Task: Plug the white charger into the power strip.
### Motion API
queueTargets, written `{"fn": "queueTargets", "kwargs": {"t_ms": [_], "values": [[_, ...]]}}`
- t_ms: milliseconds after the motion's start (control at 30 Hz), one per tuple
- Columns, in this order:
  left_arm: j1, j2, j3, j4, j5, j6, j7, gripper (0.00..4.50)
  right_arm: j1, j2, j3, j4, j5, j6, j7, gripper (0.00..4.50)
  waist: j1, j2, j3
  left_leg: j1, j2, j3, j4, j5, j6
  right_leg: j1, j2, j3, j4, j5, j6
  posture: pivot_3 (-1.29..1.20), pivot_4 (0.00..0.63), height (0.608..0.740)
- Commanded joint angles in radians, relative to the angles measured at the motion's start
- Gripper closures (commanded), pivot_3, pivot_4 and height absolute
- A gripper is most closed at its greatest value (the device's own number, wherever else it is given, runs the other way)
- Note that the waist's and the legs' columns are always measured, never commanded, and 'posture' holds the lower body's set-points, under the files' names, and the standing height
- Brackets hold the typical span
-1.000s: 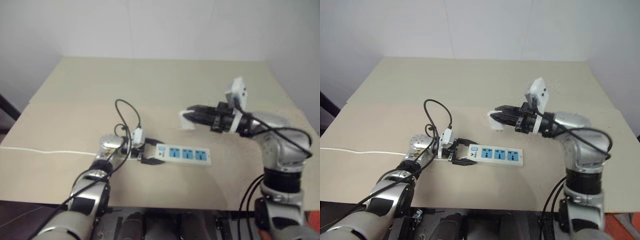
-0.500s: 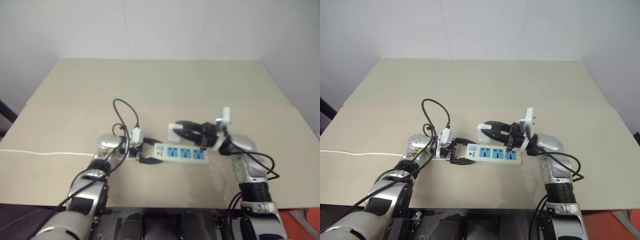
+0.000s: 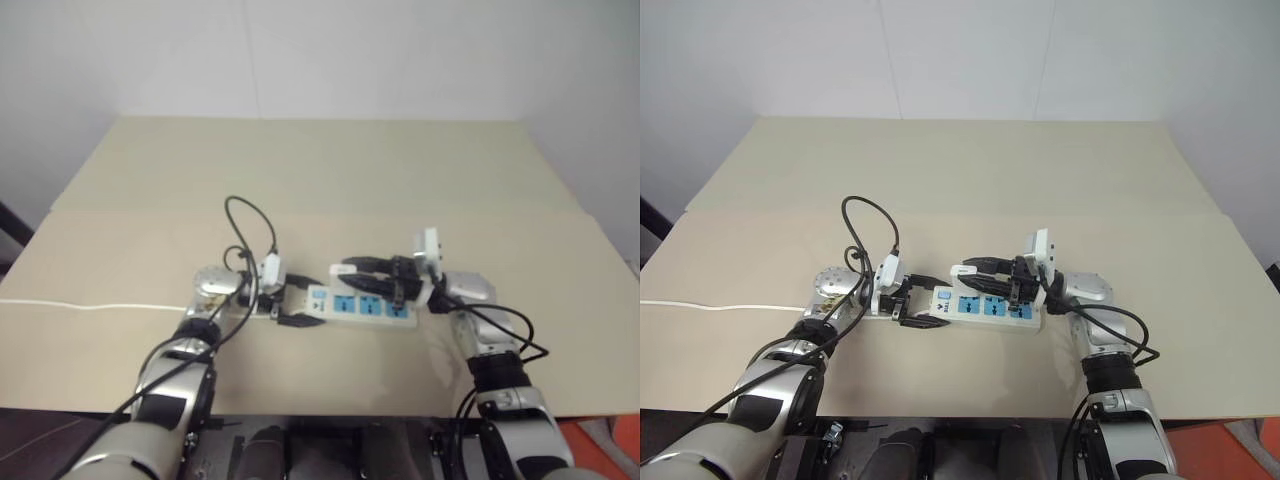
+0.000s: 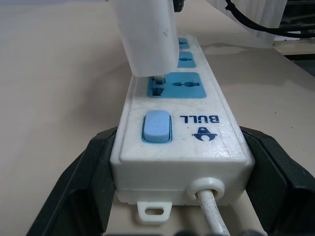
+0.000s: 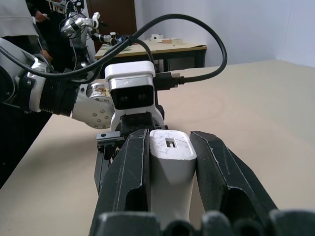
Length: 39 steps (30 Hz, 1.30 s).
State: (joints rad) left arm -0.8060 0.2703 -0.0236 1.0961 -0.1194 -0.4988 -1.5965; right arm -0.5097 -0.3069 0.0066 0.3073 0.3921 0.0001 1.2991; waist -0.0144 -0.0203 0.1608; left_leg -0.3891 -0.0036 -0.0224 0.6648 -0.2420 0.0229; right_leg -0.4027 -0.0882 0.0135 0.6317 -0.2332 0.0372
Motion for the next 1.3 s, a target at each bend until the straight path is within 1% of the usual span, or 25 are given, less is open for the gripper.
{"fn": "queueTargets", "kwargs": {"t_ms": [33, 500, 600, 767, 1033, 1300], "values": [[-0.001, 0.007, 0.003, -0.034, -0.013, 0.000, 0.006, 1.22, -0.012, -0.010, 0.001, 0.001, -0.004, -0.035, -0.005, 3.43, 0.000, 0.000, 0.000, 0.000, 0.000, 0.000, 0.000, 0.000, 0.000, 0.000, 0.000, 0.000, 0.000, 0.000, 0.000, 0.00, 0.150, 0.740], [0.000, 0.010, 0.001, -0.033, -0.013, 0.002, 0.000, 1.22, 0.002, -0.022, -0.004, 0.084, -0.012, -0.129, 0.003, 3.43, 0.000, 0.000, 0.000, 0.000, 0.000, 0.000, 0.000, 0.000, 0.000, 0.000, 0.000, 0.000, 0.000, 0.000, 0.000, 0.00, 0.150, 0.740], [0.001, 0.012, -0.001, -0.035, -0.013, 0.006, -0.004, 1.22, 0.001, -0.024, -0.014, 0.129, -0.004, -0.157, 0.021, 3.43, 0.000, 0.000, 0.000, 0.000, 0.000, 0.000, 0.000, 0.000, 0.000, 0.000, 0.000, 0.000, 0.000, 0.000, 0.000, 0.00, 0.150, 0.740], [0.003, 0.015, -0.004, -0.043, -0.015, 0.013, -0.010, 1.22, -0.013, -0.048, 0.003, 0.220, -0.025, -0.229, 0.074, 3.43, 0.001, 0.000, 0.000, 0.000, 0.000, 0.000, 0.000, 0.000, 0.000, 0.001, 0.000, 0.000, 0.000, 0.000, 0.000, 0.00, 0.150, 0.740], [0.007, 0.022, -0.004, -0.049, -0.017, 0.017, -0.010, 1.22, -0.029, -0.062, 0.012, 0.319, -0.050, -0.311, 0.092, 3.43, 0.000, 0.000, 0.000, 0.001, 0.000, 0.000, 0.000, 0.000, 0.000, 0.001, 0.000, 0.000, 0.000, 0.000, 0.000, 0.00, 0.150, 0.740], [0.012, 0.022, -0.006, -0.059, -0.019, 0.020, -0.008, 1.22, -0.002, -0.059, 0.047, 0.339, -0.071, -0.383, 0.100, 3.43, 0.001, 0.000, 0.000, 0.002, 0.000, 0.000, 0.000, 0.000, 0.000, 0.002, 0.000, 0.000, 0.000, 0.000, 0.000, 0.00, 0.150, 0.740]]}}
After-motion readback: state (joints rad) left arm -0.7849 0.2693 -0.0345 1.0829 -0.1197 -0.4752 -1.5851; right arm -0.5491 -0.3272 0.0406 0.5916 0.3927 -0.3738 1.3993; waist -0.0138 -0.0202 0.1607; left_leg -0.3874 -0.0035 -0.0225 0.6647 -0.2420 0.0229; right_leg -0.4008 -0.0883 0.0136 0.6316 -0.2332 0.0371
